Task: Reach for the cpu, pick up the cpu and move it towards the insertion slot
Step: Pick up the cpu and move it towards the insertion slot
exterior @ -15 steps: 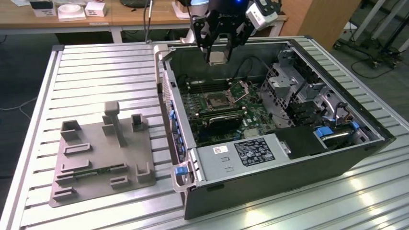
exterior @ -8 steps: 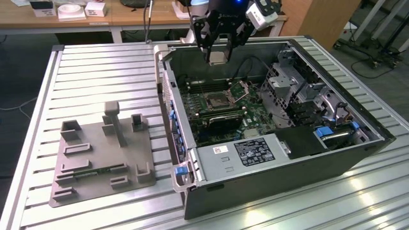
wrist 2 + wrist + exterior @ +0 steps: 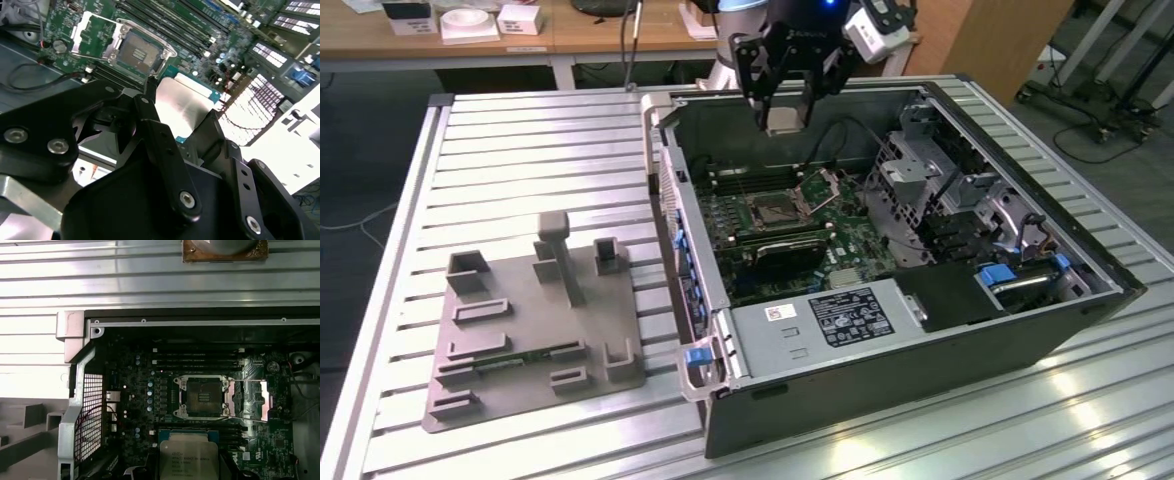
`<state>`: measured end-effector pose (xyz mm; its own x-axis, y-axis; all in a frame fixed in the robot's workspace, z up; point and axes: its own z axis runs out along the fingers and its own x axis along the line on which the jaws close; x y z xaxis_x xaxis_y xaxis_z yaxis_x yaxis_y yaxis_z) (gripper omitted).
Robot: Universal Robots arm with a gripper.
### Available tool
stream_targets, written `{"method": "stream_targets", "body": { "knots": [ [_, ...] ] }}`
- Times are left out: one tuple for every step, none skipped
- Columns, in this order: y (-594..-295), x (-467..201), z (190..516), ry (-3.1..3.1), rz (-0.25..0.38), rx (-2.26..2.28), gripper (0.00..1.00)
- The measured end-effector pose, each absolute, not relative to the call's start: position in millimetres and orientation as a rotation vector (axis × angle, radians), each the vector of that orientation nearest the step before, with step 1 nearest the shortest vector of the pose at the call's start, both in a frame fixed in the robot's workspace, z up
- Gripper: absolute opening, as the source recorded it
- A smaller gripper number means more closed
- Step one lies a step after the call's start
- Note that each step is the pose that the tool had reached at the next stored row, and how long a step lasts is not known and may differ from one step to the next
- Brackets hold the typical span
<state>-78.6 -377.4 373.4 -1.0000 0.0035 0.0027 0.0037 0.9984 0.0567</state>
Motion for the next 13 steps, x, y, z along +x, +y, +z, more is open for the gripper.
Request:
{"method": "stream_targets", "body": {
  "knots": [
    [-376.5, -77.2, 373.0, -3.138, -0.089, -0.006, 0.55],
    [-375.6, -76.1, 372.7, -3.138, -0.089, -0.006, 0.55],
    [-374.7, -75.2, 372.4, -3.138, -0.089, -0.006, 0.55],
    [-373.7, -74.6, 372.1, -3.138, -0.089, -0.006, 0.55],
    [-372.7, -74.1, 371.8, -3.138, -0.089, -0.006, 0.55],
    [-371.8, -73.8, 371.6, -3.138, -0.089, -0.006, 0.55],
    [-371.2, -73.6, 371.5, -3.138, -0.089, -0.006, 0.55],
    [-370.6, -73.4, 371.3, -3.138, -0.089, -0.006, 0.55],
    [-370.1, -73.1, 371.2, -3.138, -0.089, -0.006, 0.55],
    [-369.7, -72.8, 371.0, -3.138, -0.089, -0.006, 0.55],
    [-369.3, -72.5, 370.8, -3.138, -0.089, -0.006, 0.55],
    [-368.9, -72.2, 370.7, -3.138, -0.089, -0.006, 0.55],
    [-368.5, -72.0, 370.6, -3.138, -0.089, -0.006, 0.55]
  ]
}}
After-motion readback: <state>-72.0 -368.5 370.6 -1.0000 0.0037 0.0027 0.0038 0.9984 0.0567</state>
